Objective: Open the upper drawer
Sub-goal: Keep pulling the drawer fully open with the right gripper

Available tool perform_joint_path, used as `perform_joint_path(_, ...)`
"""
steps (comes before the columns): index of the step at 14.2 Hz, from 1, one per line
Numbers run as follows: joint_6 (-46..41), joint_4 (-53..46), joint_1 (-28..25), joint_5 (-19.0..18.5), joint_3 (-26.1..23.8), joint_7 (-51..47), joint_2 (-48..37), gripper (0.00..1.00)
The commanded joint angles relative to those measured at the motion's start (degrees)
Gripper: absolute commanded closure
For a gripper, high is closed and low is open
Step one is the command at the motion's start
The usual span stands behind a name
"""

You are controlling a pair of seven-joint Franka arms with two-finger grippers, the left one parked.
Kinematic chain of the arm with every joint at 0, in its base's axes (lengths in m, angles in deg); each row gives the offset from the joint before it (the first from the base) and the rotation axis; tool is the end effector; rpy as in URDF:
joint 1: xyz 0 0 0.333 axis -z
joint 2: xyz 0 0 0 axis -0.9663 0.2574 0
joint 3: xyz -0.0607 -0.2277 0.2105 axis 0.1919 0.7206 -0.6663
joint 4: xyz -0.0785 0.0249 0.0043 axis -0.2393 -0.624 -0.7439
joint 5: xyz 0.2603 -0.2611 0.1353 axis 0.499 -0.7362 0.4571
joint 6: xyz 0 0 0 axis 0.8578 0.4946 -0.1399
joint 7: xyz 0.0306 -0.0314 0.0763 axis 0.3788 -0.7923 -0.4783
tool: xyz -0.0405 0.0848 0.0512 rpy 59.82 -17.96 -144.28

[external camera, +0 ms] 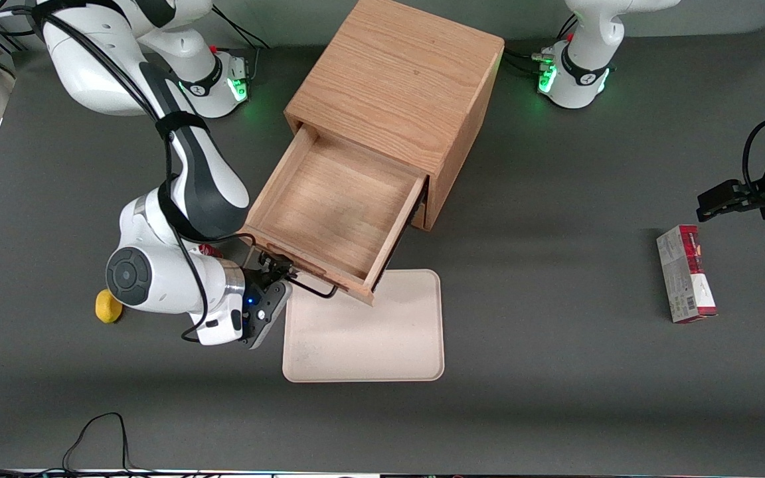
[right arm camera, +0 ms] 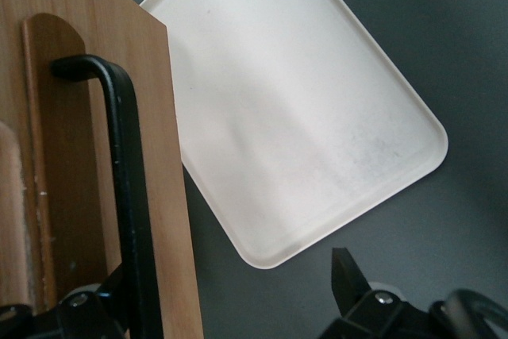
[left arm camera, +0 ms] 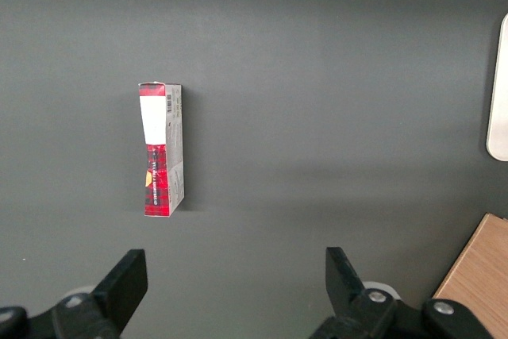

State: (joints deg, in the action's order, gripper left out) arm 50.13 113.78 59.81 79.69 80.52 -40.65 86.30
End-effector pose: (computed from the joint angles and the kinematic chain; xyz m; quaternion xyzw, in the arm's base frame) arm 0.6844 0.2604 0.3734 -0.8842 -0.4436 0.0029 0.1462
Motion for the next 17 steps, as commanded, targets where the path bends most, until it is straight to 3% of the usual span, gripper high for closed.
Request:
perform_joint_path(1, -0.4, -3.2, 0.8, 0.6, -0.7, 1.7, 1.9, 0.00)
perform_joint_path(7, -0.3, -4.6, 0.8, 2.5, -0.7, 1.5, 2.2, 0.00)
perform_joint_path(17, -0.2, -8.7, 1.2, 2.6, -0.7, 1.5, 4.4, 0.00)
